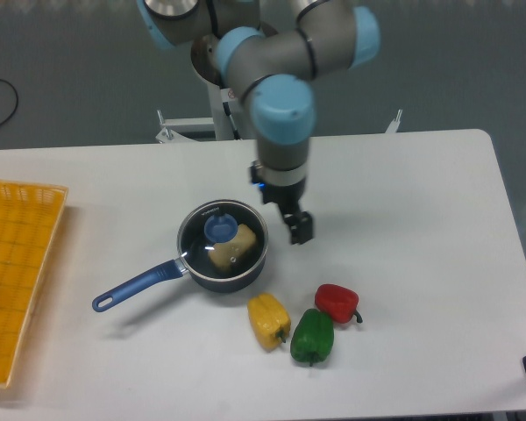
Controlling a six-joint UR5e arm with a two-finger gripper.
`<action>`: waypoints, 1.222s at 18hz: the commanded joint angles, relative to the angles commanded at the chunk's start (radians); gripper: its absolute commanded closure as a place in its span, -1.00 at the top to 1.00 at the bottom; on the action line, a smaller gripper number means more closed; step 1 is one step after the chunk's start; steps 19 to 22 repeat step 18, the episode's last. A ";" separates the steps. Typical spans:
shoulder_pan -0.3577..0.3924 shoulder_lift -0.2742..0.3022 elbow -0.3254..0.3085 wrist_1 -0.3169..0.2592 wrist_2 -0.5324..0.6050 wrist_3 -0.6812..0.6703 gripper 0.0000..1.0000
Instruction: Close the pot lid
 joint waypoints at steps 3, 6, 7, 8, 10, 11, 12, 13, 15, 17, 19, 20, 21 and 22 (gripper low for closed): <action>0.084 -0.003 0.049 -0.065 0.002 0.134 1.00; 0.146 -0.011 0.092 -0.063 -0.006 0.299 1.00; 0.154 -0.018 0.106 -0.062 -0.006 0.339 1.00; 0.158 -0.031 0.121 -0.062 -0.005 0.356 1.00; 0.164 -0.046 0.138 -0.059 -0.008 0.361 1.00; 0.165 -0.049 0.146 -0.056 -0.009 0.361 1.00; 0.163 -0.057 0.155 -0.056 -0.012 0.361 1.00; 0.158 -0.067 0.167 -0.056 -0.012 0.361 1.00; 0.151 -0.083 0.186 -0.056 -0.012 0.361 1.00; 0.137 -0.089 0.186 -0.054 -0.009 0.360 1.00; 0.138 -0.092 0.186 -0.054 -0.009 0.360 1.00; 0.138 -0.092 0.186 -0.054 -0.009 0.360 1.00; 0.138 -0.092 0.186 -0.054 -0.009 0.360 1.00; 0.138 -0.092 0.186 -0.054 -0.009 0.360 1.00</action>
